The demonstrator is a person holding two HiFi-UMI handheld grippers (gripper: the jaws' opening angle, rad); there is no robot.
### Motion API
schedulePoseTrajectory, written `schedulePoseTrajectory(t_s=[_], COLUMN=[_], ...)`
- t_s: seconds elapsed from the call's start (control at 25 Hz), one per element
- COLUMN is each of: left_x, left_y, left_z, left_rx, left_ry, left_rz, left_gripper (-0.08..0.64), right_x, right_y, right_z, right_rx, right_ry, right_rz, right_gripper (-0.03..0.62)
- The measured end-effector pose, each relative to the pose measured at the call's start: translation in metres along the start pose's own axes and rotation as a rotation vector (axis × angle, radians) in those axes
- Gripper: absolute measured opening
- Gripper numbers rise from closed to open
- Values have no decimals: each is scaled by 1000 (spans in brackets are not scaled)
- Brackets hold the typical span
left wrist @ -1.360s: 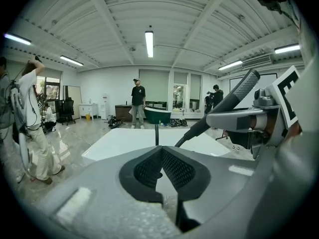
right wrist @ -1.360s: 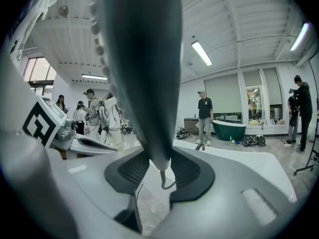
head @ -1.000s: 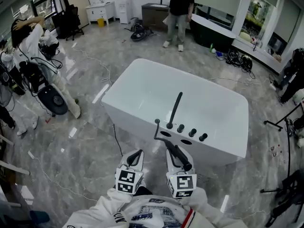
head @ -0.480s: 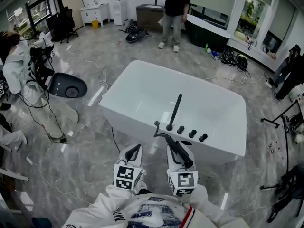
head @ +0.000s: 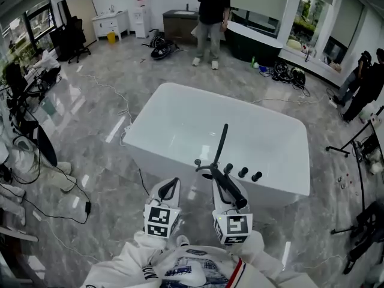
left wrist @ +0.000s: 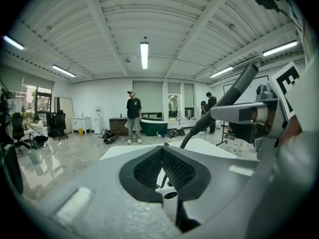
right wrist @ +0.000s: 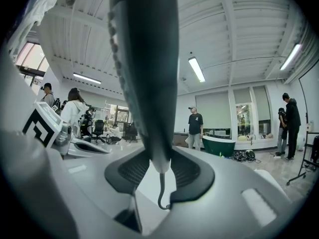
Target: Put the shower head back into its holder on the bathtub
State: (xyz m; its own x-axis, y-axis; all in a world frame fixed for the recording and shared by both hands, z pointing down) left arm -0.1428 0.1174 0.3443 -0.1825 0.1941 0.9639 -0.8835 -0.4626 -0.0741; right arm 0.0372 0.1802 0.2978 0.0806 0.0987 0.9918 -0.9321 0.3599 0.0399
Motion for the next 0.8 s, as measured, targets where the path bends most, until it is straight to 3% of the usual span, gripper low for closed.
schedulePoseTrajectory(t_s=[0.36,0.8], left_x=[-14,-21], left_y=[18,33], left_z=[21,43], left_rx=[43,69], left_ry=[-44,-50], left_rz=[33,6], left_gripper=[2,2], right_x=[-8,-30], right_y=[-1,-1], right_z=[22,46], right_rx=[62,79], right_ry=[-23,-33], right_rz=[-1,-37], right_gripper=[137,137])
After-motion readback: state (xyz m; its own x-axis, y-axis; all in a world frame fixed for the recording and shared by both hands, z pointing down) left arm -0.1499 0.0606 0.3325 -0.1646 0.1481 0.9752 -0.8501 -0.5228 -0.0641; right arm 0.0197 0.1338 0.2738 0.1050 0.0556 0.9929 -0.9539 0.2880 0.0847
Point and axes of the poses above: the fingertips, and each gripper's own axes: z forward along the fingers, y to its left, x out of its underside, the point moved 7 cm from there along -z, backward along the fingers, and after that the axes turned 14 degrees about -x, right-handed, at the moved point
